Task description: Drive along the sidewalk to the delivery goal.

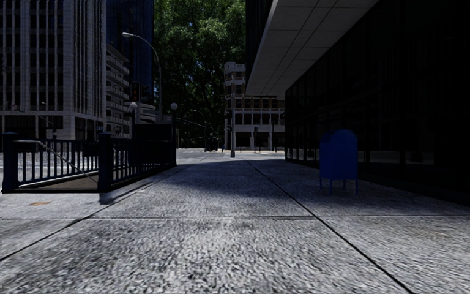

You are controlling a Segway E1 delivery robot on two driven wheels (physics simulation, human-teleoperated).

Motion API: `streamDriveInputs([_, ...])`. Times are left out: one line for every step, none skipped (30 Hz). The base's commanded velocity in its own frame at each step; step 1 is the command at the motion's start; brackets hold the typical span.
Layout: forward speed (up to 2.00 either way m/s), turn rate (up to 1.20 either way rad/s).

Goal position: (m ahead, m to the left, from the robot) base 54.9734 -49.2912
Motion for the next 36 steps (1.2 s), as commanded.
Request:
streamDriveInputs([1.99, 0.00])
streamDriveInputs([1.99, 0.00])
streamDriveInputs([1.99, 0.00])
streamDriveInputs([1.99, 0.00])
streamDriveInputs([1.99, 0.00])
streamDriveInputs([1.99, 0.00])
streamDriveInputs([1.99, 0.00])
streamDriveInputs([1.99, 0.00])
streamDriveInputs([1.99, 0.00])
streamDriveInputs([1.99, 0.00])
streamDriveInputs([1.99, 0.00])
streamDriveInputs([1.99, 0.00])
streamDriveInputs([1.99, 0.00])
streamDriveInputs([1.99, 0.00])
streamDriveInputs([1.99, -0.02])
streamDriveInputs([1.99, -0.12])
streamDriveInputs([1.99, -0.19])
streamDriveInputs([1.99, -0.19])
streamDriveInputs([1.99, -0.21])
streamDriveInputs([1.99, -0.22])
streamDriveInputs([1.99, -0.25])
streamDriveInputs([1.99, -0.25])
streamDriveInputs([1.99, -0.32])
streamDriveInputs([1.99, -0.35])
streamDriveInputs([1.99, -0.35])
streamDriveInputs([1.99, -0.36])
streamDriveInputs([1.99, -0.36])
streamDriveInputs([1.99, -0.36])
streamDriveInputs([1.99, -0.36])
streamDriveInputs([1.99, -0.11])
streamDriveInputs([1.99, -0.11])
streamDriveInputs([1.99, 0.00])
streamDriveInputs([1.99, 0.00])
streamDriveInputs([1.99, 0.00])
streamDriveInputs([1.99, 0.00])
streamDriveInputs([1.99, 0.00])
